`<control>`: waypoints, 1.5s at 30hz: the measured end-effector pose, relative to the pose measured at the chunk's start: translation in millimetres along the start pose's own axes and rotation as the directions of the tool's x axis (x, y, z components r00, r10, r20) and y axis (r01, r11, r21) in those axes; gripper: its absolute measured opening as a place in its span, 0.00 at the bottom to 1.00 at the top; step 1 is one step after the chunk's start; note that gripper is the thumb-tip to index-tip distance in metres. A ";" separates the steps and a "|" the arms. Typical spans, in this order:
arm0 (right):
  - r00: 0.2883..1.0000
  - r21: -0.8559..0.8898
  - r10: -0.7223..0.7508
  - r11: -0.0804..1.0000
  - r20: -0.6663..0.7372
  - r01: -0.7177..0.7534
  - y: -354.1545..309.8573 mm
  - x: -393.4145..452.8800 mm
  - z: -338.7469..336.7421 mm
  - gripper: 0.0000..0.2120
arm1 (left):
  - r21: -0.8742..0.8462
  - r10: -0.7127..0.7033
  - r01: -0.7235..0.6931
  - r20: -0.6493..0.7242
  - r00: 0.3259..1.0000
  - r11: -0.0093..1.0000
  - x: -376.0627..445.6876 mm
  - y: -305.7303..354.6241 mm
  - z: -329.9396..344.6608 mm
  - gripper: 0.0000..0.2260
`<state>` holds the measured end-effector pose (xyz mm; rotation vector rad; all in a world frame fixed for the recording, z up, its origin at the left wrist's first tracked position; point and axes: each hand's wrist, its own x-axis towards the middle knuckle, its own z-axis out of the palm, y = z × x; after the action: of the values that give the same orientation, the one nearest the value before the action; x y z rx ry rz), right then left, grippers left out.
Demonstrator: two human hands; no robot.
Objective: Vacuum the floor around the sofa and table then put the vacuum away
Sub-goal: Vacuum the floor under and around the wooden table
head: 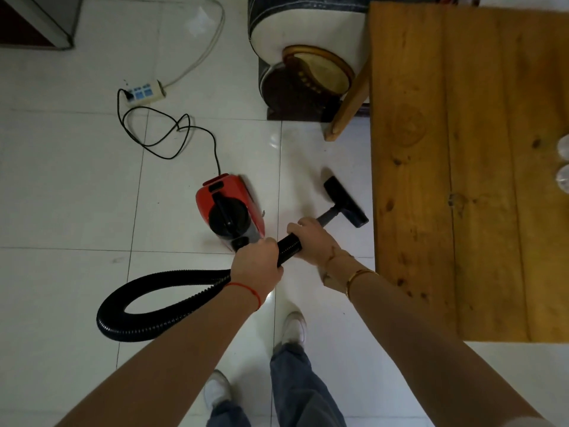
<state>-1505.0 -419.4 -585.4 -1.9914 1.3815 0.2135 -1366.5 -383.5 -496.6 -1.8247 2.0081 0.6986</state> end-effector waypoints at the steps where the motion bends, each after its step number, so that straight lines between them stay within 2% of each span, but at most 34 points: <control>1: 1.000 0.010 0.018 1.000 0.002 -0.018 -4.0 -1.4 0.0 0.11 | -0.004 -0.006 0.006 0.001 1.000 1.000 -1.8 -2.0 -1.7 0.11; 6: 1.000 0.029 0.019 0.999 0.019 -0.020 -35.9 -10.4 1.3 0.10 | 0.005 0.013 -0.013 0.024 1.000 1.000 -21.5 -24.2 -12.4 0.10; 11: 0.999 -0.003 -0.041 0.999 0.014 0.041 -80.8 -25.1 13.4 0.06 | 0.035 0.053 -0.055 0.042 0.998 0.998 -57.7 -58.6 -12.1 0.11; 17: 0.989 -0.023 -0.114 0.993 0.091 0.117 -132.2 -39.9 43.8 0.05 | 0.050 0.103 -0.107 0.073 0.992 0.993 -106.5 -101.4 0.8 0.11; 22: 0.977 -0.086 -0.144 0.984 0.156 0.158 -150.6 -44.4 64.9 0.06 | 0.051 0.113 -0.120 0.117 0.987 0.992 -127.6 -121.3 12.8 0.12; 26: 0.960 -0.132 -0.183 0.968 0.211 0.214 -150.1 -42.5 67.8 0.09 | 0.040 0.132 -0.138 0.113 0.985 0.990 -131.9 -125.7 22.1 0.12; 33: 0.937 -0.190 -0.224 0.941 0.268 0.279 -128.9 -22.8 54.5 0.09 | -0.041 0.095 -0.091 0.101 0.990 0.995 -109.8 -112.1 25.1 0.14; 37: 0.917 -0.207 -0.257 0.922 0.305 0.327 -107.7 3.9 31.4 0.07 | -0.105 0.048 -0.039 0.092 0.995 0.994 -80.6 -98.6 14.3 0.13; 41: 0.888 -0.299 -0.253 0.876 0.383 0.379 -82.0 45.5 -0.8 0.11 | -0.153 -0.017 0.031 0.087 0.996 0.988 -39.9 -84.1 -6.8 0.11; 43: 0.860 -0.306 -0.291 0.847 0.418 0.435 -73.0 67.5 -18.8 0.09 | -0.202 -0.049 0.066 0.092 0.995 0.977 -18.3 -77.1 -18.0 0.11; 45: 0.856 -0.273 -0.290 0.862 0.427 0.428 -65.3 86.2 -38.4 0.07 | -0.245 -0.073 0.092 0.085 0.994 0.965 5.1 -71.8 -28.3 0.11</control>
<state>-1421.1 -496.2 -570.4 -2.3168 0.7349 0.6733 -1293.9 -407.7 -485.5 -1.9739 1.8541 1.0176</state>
